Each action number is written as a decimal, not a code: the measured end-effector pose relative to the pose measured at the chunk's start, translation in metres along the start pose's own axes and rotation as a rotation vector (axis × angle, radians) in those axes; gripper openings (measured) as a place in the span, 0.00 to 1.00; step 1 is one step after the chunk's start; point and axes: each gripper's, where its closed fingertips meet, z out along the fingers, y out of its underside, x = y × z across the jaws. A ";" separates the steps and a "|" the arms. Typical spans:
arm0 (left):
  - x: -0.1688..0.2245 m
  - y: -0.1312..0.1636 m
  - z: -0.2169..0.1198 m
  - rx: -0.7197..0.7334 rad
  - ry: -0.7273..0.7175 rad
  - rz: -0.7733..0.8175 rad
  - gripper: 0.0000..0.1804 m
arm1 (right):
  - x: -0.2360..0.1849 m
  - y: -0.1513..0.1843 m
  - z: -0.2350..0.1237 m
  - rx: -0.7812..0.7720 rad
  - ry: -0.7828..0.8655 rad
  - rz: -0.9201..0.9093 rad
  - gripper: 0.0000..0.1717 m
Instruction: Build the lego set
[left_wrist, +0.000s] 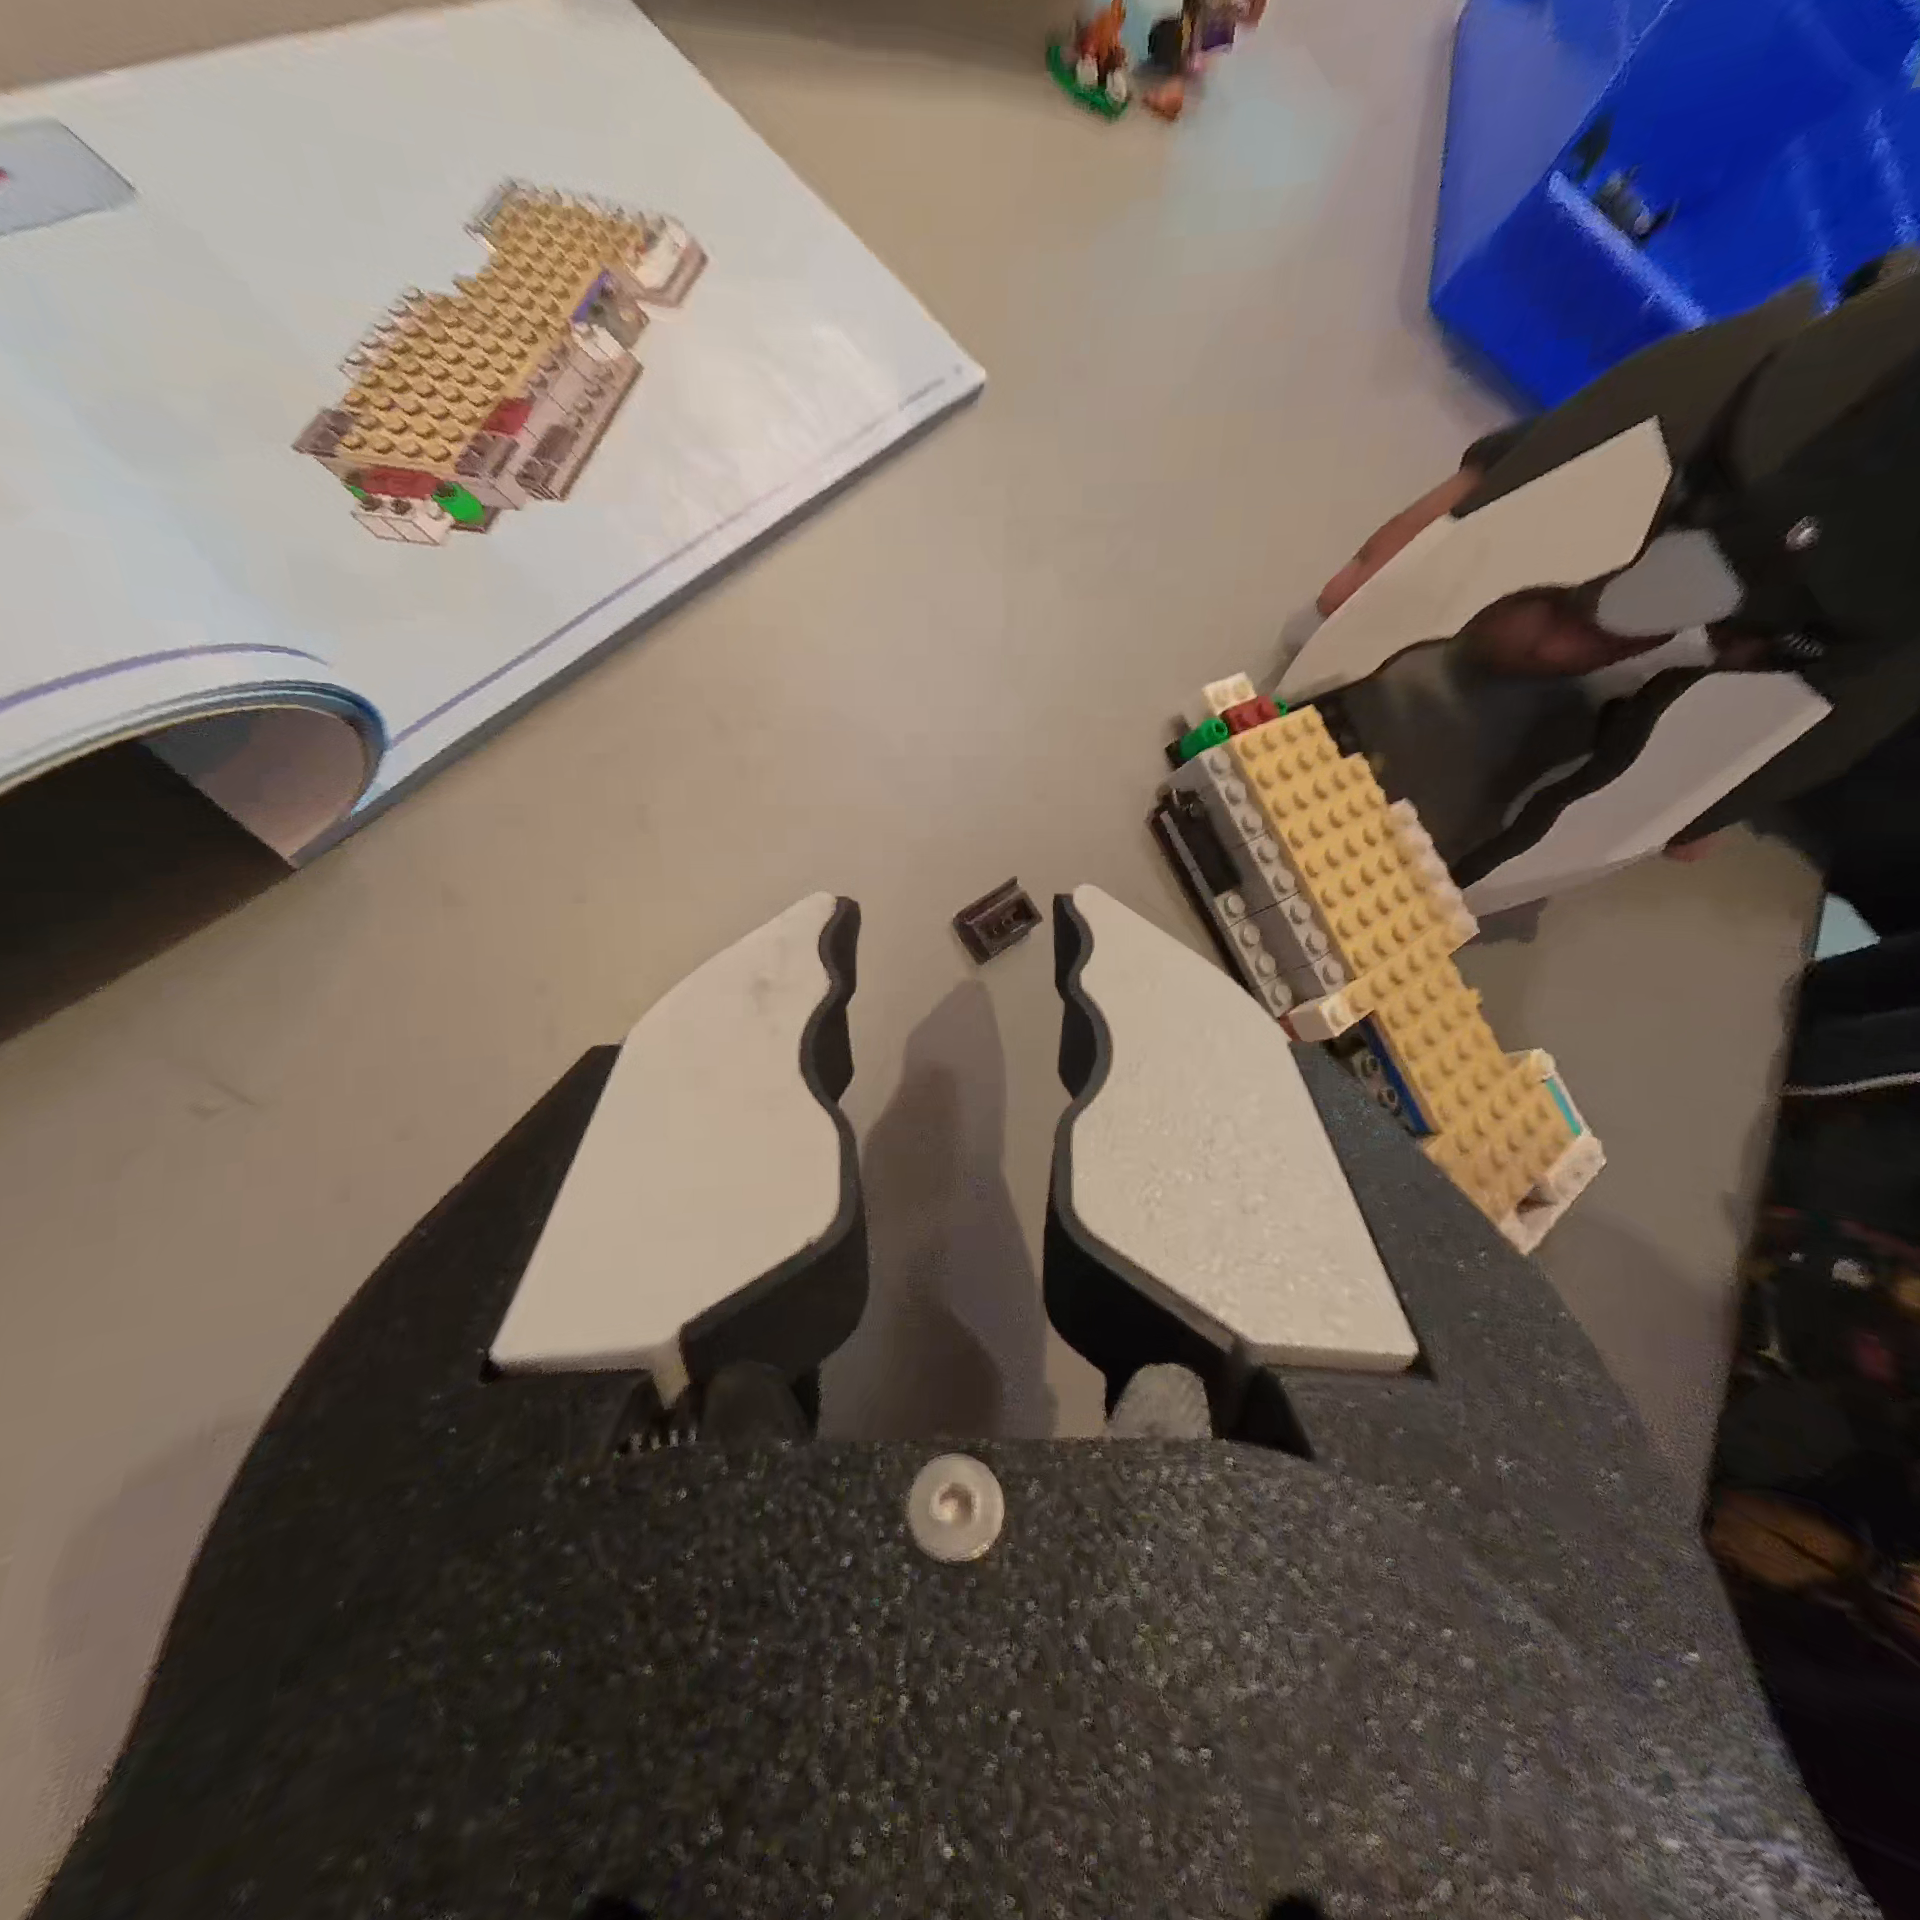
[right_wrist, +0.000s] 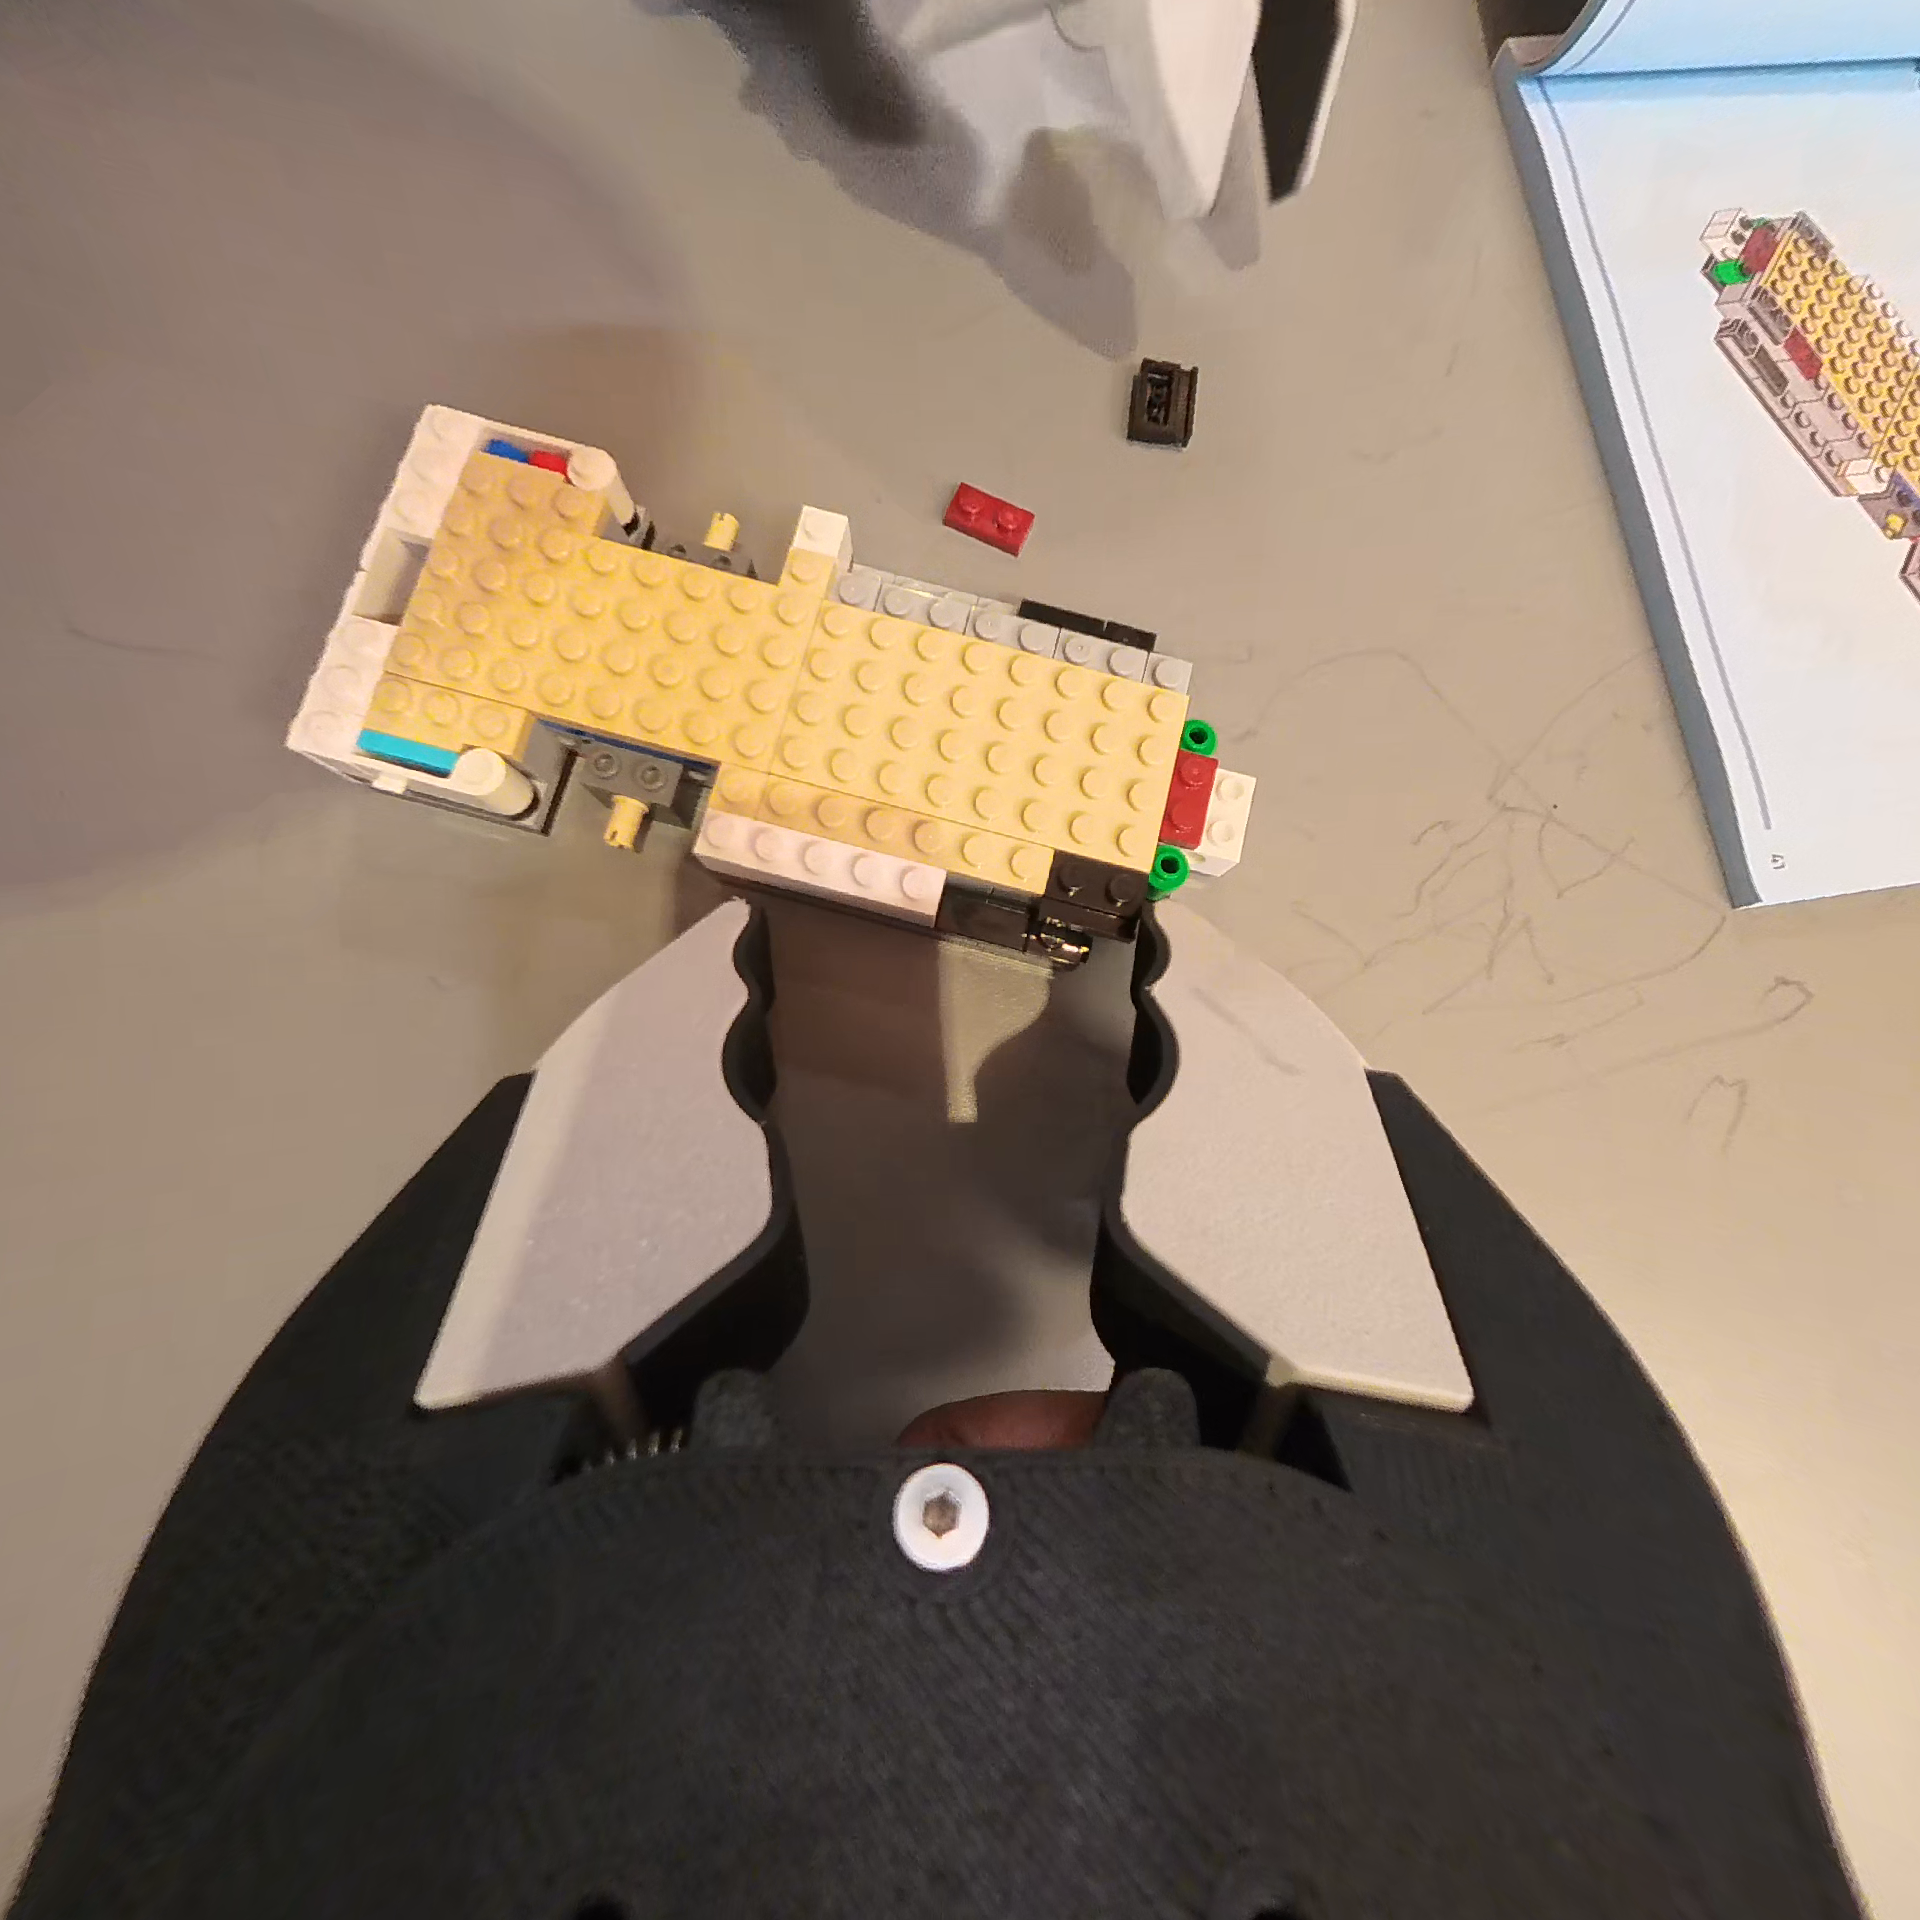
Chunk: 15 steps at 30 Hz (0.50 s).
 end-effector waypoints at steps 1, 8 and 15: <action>0.003 0.002 0.003 -0.018 0.007 0.015 0.20 | 0.000 0.000 0.000 -0.002 0.005 -0.003 0.39; 0.044 0.005 0.009 -0.028 0.188 0.018 0.20 | 0.002 -0.004 -0.003 0.001 0.022 0.030 0.40; 0.066 0.000 0.013 0.042 0.247 -0.079 0.20 | -0.009 -0.005 0.002 0.004 0.023 0.144 0.50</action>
